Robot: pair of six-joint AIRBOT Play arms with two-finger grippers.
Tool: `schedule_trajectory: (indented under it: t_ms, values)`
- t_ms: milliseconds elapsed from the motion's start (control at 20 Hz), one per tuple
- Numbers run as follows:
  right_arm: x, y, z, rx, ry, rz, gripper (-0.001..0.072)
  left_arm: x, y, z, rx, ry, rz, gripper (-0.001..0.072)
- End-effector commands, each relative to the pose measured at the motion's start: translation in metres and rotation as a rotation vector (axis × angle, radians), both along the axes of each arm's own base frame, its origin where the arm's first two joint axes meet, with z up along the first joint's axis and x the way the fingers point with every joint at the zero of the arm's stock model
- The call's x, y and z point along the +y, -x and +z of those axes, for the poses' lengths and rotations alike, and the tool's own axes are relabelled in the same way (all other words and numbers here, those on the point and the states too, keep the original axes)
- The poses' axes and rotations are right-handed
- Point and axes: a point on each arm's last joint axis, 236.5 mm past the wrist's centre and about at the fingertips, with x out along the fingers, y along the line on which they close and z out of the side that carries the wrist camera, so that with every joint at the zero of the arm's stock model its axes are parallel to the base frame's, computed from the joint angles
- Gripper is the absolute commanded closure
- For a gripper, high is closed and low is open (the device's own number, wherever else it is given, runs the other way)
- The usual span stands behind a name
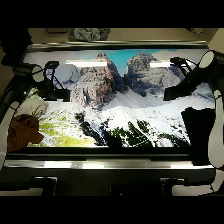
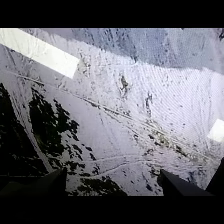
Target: Fold the shirts.
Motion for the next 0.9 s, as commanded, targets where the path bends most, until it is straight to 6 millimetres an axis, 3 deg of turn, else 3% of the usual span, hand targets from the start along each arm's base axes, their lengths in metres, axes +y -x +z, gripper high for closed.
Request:
schedule_trajectory:
  t_ms: [0,200,350,450,550,650,700,850]
  values:
    - [0.000,0.000,0.000,0.001,0.000,0.000,0.0034,0.000,0.000,0.000,0.001,0.000,0.000,0.0004]
    - [0.000,0.000,0.000,0.001,-0.001,0.000,0.0034,-0.002,-0.009,0.002,-0.041,0.008,-0.002,0.0004]
    - [-0.001,-0.004,0.000,-0.018,0.001,-0.004,0.0034,-0.014,-0.050,0.017,-0.223,0.058,-0.012,0.0004]
    - [-0.003,-0.023,0.004,-0.099,0.010,-0.019,0.0034,-0.024,-0.076,0.034,-0.353,0.103,-0.019,0.0003]
    - [-0.005,-0.038,0.008,-0.163,0.015,-0.030,0.0034,-0.024,-0.115,0.060,-0.550,0.111,-0.030,-0.0001]
    - [-0.008,-0.052,0.012,-0.224,0.025,-0.042,0.0034,-0.002,-0.158,0.072,-0.682,0.157,0.082,0.0003]
    - [-0.010,-0.060,0.014,-0.256,0.029,-0.048,0.0034,0.019,-0.176,0.066,-0.685,0.202,0.202,0.0003]
    - [-0.011,-0.071,0.013,-0.291,0.030,-0.056,0.0034,0.082,-0.226,0.022,-0.596,0.442,0.553,0.0000]
